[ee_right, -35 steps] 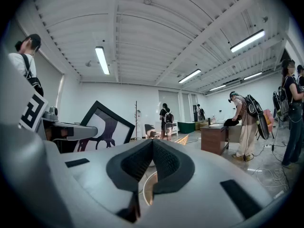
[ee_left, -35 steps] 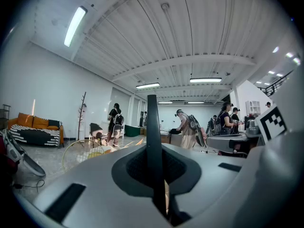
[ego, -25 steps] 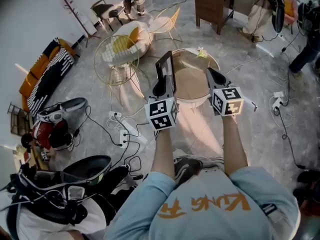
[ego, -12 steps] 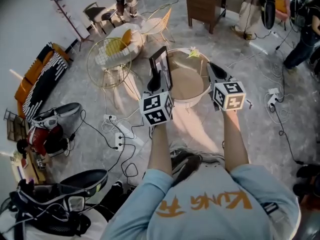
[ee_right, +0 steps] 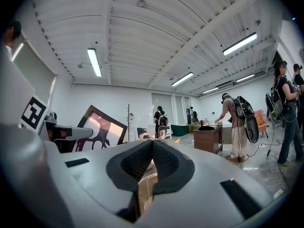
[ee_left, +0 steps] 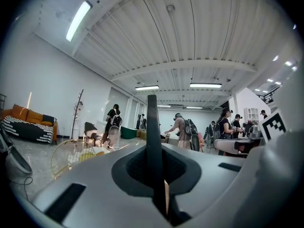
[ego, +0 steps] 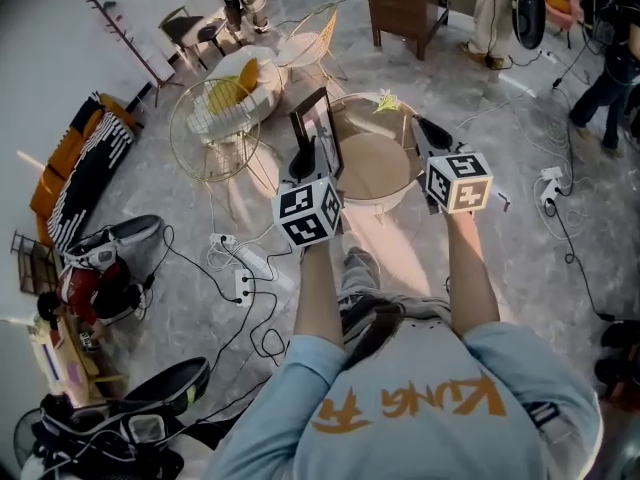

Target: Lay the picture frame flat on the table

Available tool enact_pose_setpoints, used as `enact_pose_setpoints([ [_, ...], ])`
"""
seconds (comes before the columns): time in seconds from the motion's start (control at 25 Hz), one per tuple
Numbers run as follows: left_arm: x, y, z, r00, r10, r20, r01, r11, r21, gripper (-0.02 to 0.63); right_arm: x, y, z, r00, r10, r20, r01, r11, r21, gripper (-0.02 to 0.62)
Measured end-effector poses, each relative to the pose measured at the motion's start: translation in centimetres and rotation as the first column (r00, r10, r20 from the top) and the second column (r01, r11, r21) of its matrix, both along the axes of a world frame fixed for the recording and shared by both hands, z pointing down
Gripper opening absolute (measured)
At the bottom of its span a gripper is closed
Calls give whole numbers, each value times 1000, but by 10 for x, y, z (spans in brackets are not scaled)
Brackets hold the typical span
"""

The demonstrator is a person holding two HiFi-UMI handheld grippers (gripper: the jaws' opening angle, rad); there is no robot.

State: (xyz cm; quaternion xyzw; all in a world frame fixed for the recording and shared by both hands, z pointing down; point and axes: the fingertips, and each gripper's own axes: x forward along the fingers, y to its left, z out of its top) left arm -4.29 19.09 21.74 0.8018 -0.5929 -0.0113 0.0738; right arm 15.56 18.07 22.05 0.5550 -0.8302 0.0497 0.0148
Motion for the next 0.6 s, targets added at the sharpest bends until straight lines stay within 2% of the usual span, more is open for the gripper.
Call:
enact_pose_setpoints([
  [0.28,-15,-45,24,1000,-11,-21,11,1000,-28,32,-8,-46,15,999,40,-4,-40,999,14,-2],
  [0.6,-45,-132,43,999,-22,-41,19,996,-83,32,-32,-132,29,999,53,0,-53,999,-10,-2],
])
